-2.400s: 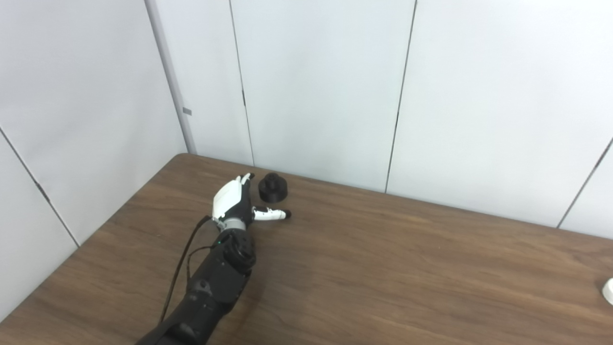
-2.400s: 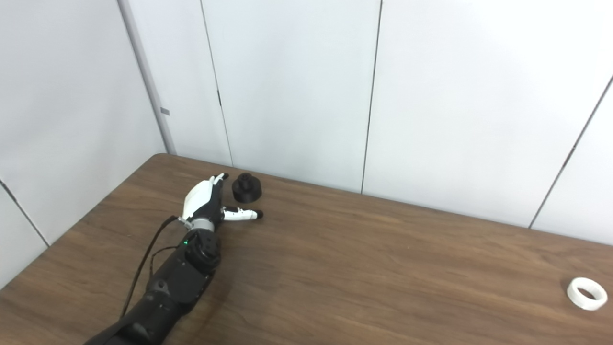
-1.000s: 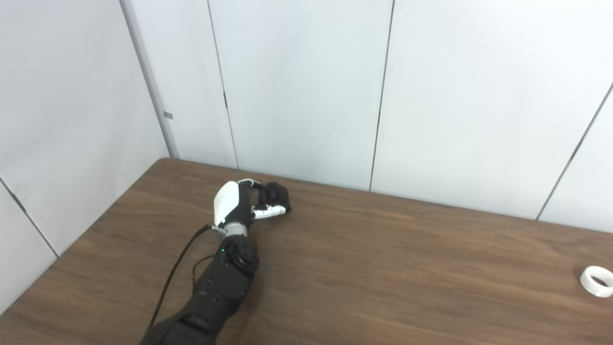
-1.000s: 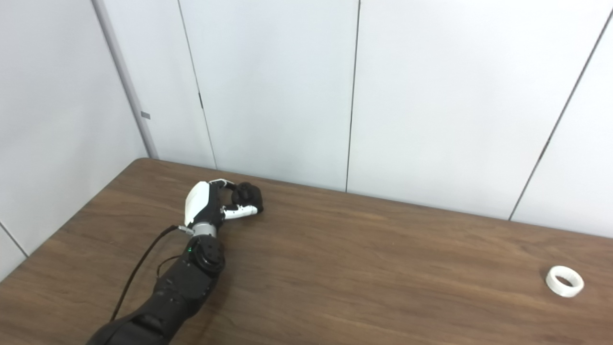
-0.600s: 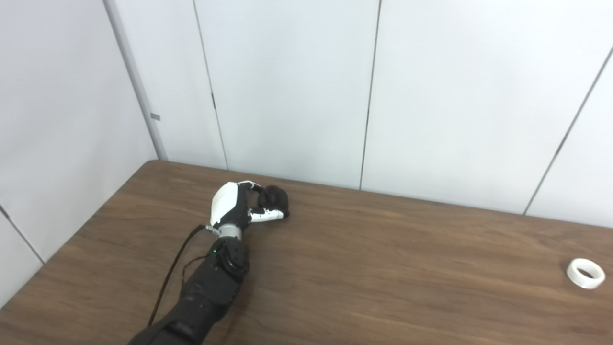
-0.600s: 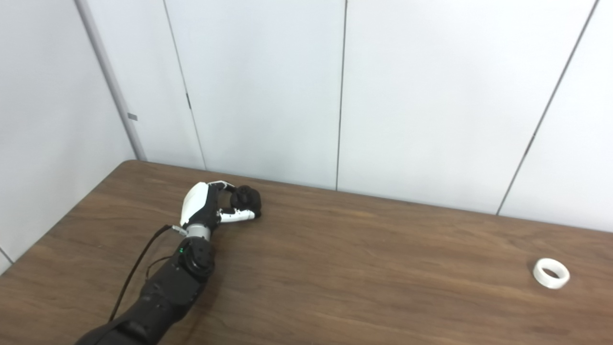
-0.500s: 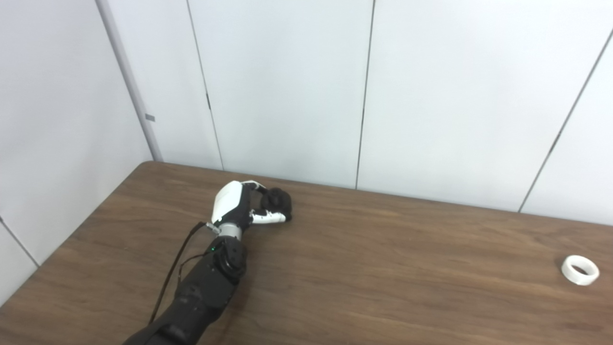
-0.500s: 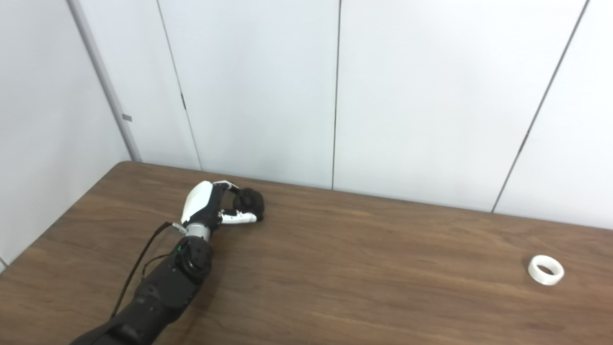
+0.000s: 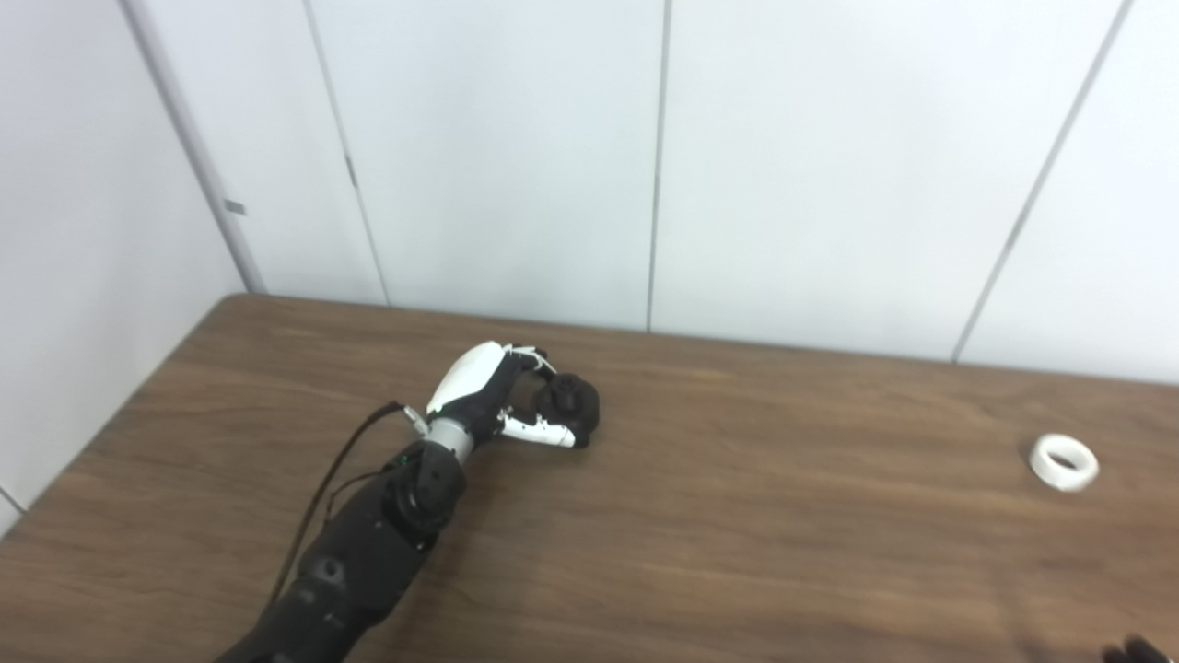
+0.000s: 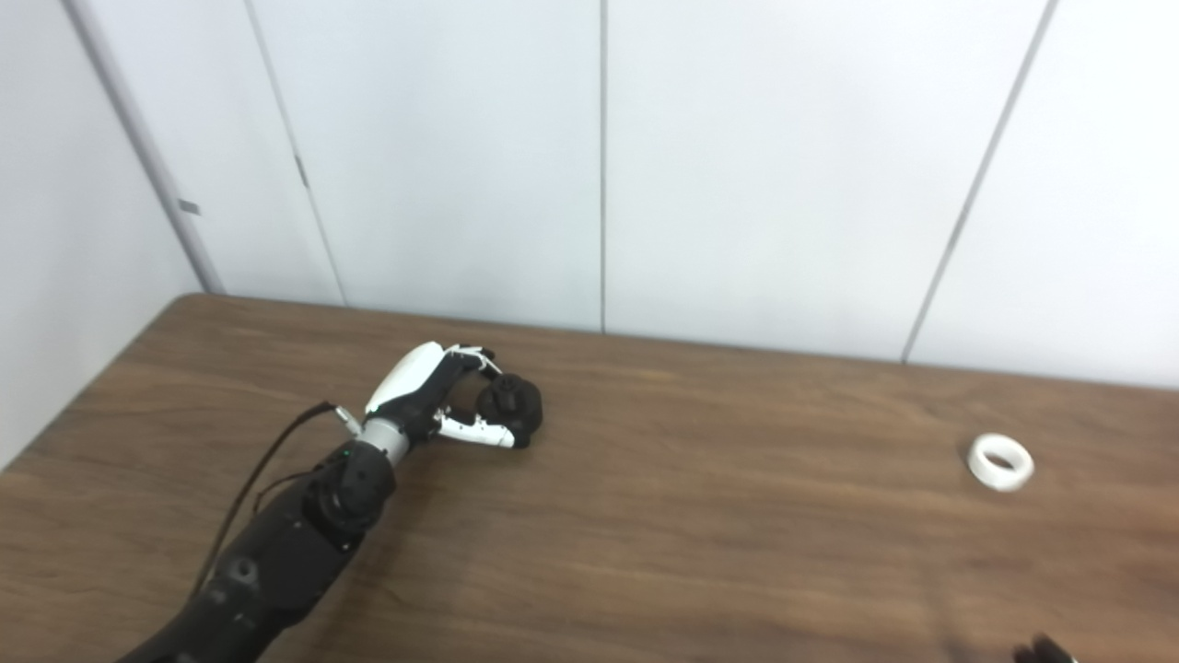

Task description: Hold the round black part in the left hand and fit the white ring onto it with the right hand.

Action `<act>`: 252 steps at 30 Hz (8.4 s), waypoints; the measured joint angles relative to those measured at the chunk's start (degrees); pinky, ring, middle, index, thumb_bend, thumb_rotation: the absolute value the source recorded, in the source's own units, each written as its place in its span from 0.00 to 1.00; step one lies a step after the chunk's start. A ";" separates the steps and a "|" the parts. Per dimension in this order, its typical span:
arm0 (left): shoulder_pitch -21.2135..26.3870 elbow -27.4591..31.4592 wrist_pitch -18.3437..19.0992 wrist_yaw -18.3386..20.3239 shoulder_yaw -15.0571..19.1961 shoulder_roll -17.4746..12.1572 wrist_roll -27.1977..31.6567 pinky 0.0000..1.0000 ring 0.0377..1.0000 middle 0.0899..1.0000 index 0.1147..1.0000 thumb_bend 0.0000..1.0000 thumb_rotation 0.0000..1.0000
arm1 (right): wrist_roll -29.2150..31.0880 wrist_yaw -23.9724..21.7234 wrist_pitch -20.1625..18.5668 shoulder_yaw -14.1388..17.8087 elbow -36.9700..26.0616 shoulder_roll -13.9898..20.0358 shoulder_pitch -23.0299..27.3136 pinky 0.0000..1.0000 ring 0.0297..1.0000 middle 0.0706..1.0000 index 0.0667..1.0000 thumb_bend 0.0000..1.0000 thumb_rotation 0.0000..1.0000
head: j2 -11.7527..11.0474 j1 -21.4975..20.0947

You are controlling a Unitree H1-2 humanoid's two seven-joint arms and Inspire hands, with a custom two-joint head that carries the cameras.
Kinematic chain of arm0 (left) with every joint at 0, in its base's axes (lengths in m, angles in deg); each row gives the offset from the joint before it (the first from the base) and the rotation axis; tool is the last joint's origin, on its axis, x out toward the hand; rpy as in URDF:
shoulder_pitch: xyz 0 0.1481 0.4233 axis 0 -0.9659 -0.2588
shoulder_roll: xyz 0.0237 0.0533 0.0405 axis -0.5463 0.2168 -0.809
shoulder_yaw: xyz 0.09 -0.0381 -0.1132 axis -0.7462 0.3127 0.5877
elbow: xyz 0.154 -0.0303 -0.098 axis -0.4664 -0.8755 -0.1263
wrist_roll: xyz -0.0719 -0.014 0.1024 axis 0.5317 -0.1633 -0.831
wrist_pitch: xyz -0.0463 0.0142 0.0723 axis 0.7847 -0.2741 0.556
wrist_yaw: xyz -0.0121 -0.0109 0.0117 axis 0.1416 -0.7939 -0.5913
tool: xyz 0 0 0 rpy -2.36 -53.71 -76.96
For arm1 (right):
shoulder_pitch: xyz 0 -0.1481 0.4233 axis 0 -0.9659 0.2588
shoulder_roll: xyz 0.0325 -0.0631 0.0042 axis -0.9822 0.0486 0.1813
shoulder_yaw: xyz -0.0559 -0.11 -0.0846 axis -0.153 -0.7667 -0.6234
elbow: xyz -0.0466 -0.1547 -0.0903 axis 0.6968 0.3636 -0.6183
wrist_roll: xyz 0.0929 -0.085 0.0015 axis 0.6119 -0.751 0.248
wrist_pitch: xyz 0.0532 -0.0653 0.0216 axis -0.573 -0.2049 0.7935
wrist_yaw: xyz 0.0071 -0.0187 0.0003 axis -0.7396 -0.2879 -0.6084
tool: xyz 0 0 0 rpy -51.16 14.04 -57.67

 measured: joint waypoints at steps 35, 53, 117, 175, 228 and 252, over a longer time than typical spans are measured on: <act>-12.76 21.76 -10.98 13.95 -9.36 3.63 -1.21 1.00 0.96 0.85 0.41 0.52 0.05 | -6.39 10.60 -12.42 -4.81 -11.68 -0.59 3.01 0.77 0.85 0.84 0.81 0.83 0.80 | 4.93 -21.89; -12.78 16.21 -21.06 13.93 -6.45 3.12 -1.61 1.00 0.96 0.85 0.41 0.52 0.05 | -25.50 9.81 -27.94 7.34 -17.17 8.34 16.74 0.79 0.94 0.97 0.99 0.99 0.85 | 1.94 -37.44; -20.43 28.13 -18.99 24.40 0.64 -1.80 4.18 1.00 0.95 0.86 0.41 0.51 0.05 | -65.13 -12.14 -27.72 0.61 37.13 11.38 51.81 0.89 1.00 1.00 0.97 1.00 0.63 | 5.80 -39.39; -22.78 30.56 -18.34 24.31 1.20 -1.38 4.19 1.00 0.94 0.86 0.41 0.51 0.05 | -65.84 -10.14 -27.65 -5.41 39.84 10.42 54.23 0.85 0.99 1.00 0.97 1.00 0.62 | 6.42 -37.71; -24.14 34.40 -16.70 25.21 2.75 -2.57 6.54 1.00 0.92 0.84 0.41 0.52 0.05 | -71.83 -17.00 -27.01 -1.02 38.16 10.45 53.52 0.88 1.00 1.00 0.97 1.00 0.62 | 8.44 -39.91; -24.24 34.40 -16.67 25.19 2.87 -2.57 6.54 1.00 0.92 0.84 0.41 0.52 0.05 | -60.33 0.85 -27.01 -4.88 39.31 10.53 51.81 0.77 0.90 0.84 0.44 0.51 0.14 | 7.74 -39.47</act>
